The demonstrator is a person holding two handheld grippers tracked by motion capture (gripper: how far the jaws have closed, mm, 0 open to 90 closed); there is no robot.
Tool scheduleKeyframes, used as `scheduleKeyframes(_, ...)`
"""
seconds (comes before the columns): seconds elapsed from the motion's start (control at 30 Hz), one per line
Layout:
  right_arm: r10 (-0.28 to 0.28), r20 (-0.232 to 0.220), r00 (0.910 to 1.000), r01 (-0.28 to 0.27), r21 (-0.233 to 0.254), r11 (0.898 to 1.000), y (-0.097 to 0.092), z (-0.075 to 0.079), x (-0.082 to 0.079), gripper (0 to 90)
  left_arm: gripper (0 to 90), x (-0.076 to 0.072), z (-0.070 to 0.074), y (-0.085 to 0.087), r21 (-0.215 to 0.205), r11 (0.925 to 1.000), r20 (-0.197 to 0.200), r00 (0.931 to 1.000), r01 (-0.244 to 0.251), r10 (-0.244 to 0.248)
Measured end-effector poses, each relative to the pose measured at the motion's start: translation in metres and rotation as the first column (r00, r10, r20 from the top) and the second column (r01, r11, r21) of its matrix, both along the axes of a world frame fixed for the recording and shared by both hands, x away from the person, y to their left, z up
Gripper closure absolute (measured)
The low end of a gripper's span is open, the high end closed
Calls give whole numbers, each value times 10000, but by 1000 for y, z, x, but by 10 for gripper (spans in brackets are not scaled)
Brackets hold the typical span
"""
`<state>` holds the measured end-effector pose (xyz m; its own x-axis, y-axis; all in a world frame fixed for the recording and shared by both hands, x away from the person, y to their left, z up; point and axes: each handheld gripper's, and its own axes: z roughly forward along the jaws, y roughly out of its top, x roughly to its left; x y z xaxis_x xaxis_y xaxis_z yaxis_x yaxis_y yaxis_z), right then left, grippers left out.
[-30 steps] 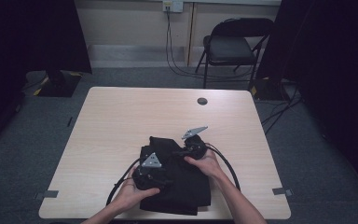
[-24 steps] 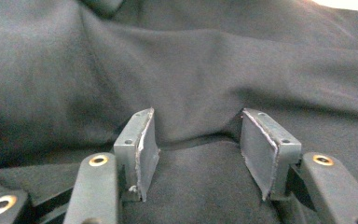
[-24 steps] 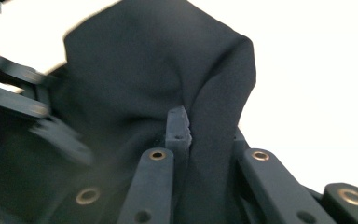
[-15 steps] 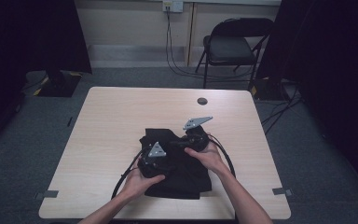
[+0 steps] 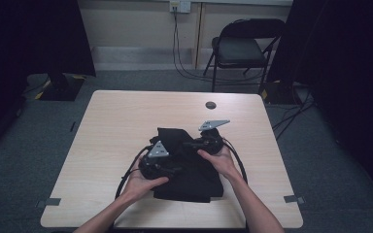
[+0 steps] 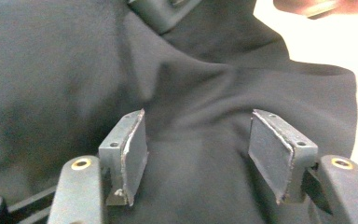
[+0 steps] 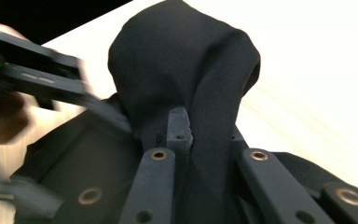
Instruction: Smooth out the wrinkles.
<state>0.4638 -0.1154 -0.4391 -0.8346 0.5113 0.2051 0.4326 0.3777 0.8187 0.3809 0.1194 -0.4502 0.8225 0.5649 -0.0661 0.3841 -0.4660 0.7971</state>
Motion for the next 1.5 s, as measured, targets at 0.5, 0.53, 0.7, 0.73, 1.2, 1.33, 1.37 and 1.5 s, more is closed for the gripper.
scheduleKeyframes(0.5,150,579,9982,-148,-33,9999,5,18,-7,801,531,-24,-25,-4,819,9916,-196,9949,1003,-990)
scheduleKeyframes(0.53,242,705,9972,-241,-20,9997,7,22,-10,801,529,-22,-26,-5,863,9912,-168,9949,1001,-990)
scheduleKeyframes(0.7,754,1180,9901,-688,-589,9959,15,29,-33,797,532,-19,-31,-9,837,9934,-208,9968,782,-767)
scheduleKeyframes(0.73,945,1257,9876,-852,-773,9934,17,28,-40,795,532,-20,-32,-11,894,9928,-171,9968,798,-786)
scheduleKeyframes(1.2,1143,7,9934,-1140,-643,9914,2,-7,-82,656,599,-22,-36,-11,1064,9911,-24,9968,794,-796)
scheduleKeyframes(1.33,1304,-315,9910,-1324,-750,9884,-3,-14,-94,648,616,-21,-35,-9,995,9916,-176,9966,821,-807)
scheduleKeyframes(1.37,1260,-388,9913,-1287,-782,9886,-5,-17,-96,650,616,-21,-34,-8,1038,9912,-187,9966,819,-804)
scheduleKeyframes(1.5,1182,-735,9903,-1243,-856,9885,-8,-31,-101,671,592,-27,-24,0,862,9935,-235,9971,742,-724)
